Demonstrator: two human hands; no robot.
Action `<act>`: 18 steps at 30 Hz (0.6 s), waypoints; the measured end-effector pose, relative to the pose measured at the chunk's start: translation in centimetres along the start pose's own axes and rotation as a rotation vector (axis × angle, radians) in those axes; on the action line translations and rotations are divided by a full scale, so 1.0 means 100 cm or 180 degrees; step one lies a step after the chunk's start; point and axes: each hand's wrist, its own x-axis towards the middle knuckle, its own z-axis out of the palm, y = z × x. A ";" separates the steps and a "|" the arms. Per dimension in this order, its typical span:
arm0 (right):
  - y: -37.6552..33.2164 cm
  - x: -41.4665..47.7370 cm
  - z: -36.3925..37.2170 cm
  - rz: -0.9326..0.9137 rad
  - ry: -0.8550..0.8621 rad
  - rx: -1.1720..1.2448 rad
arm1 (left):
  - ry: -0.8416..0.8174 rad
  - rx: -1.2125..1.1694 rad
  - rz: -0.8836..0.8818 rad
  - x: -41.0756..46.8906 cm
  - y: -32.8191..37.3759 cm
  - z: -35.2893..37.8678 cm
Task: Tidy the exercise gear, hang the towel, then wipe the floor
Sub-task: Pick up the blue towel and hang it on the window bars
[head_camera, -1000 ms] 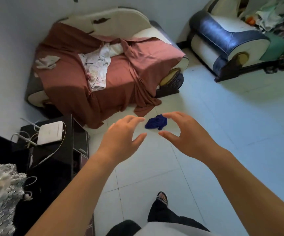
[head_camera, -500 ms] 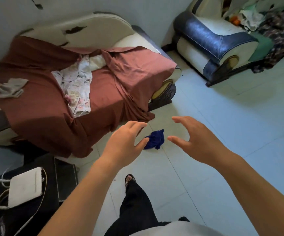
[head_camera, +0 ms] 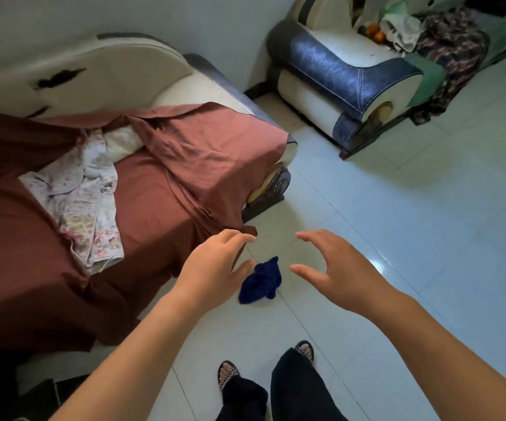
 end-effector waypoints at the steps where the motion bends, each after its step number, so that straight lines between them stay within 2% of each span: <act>1: 0.008 0.009 -0.001 -0.0011 -0.0029 0.0002 | 0.0014 0.0002 -0.0043 0.009 -0.002 0.003; 9: 0.067 0.083 0.011 -0.0180 -0.0386 0.0115 | 0.0080 -0.0044 -0.0378 0.073 -0.022 0.045; 18: 0.158 0.161 0.109 0.0039 -0.0612 0.0193 | -0.0186 -0.0135 -0.0374 0.140 -0.084 0.167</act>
